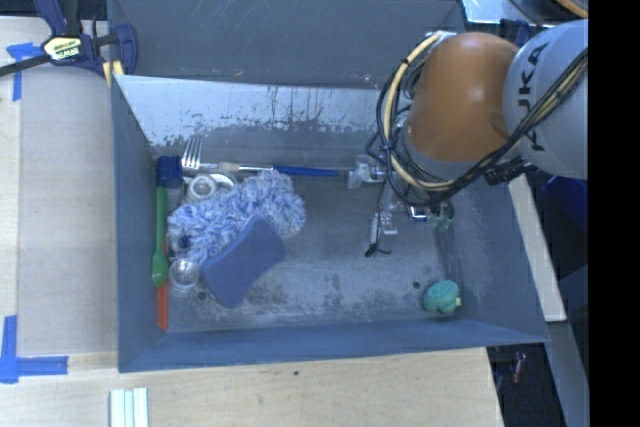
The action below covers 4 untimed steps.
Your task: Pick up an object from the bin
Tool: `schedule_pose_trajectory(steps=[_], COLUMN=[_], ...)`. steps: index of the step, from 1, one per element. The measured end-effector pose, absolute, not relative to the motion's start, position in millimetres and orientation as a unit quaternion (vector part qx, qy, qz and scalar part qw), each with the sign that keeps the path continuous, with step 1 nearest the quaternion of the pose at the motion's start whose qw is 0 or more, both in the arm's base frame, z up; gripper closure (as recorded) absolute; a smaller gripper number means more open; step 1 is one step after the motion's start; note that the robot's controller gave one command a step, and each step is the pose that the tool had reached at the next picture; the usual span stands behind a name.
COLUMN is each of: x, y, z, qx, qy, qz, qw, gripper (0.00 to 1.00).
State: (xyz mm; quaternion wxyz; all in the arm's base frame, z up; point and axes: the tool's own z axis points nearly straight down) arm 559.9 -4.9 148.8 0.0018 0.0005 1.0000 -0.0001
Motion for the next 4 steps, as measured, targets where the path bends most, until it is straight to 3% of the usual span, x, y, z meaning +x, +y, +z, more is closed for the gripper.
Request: schedule_pose_trajectory(steps=[1,2,3,4], x=[600.6,606.6,596.9,617.3], y=[77,70,139,141], z=[71,129,100,71], qx=[0.02,-0.057,-0.083,-0.115], qy=[1.0,0.998,0.997,0.993], qz=[0.001,-0.001,0.0,-0.002], qw=[0.003,0.008,0.005,0.009], gripper=[0.0,0.0,0.0,0.0])
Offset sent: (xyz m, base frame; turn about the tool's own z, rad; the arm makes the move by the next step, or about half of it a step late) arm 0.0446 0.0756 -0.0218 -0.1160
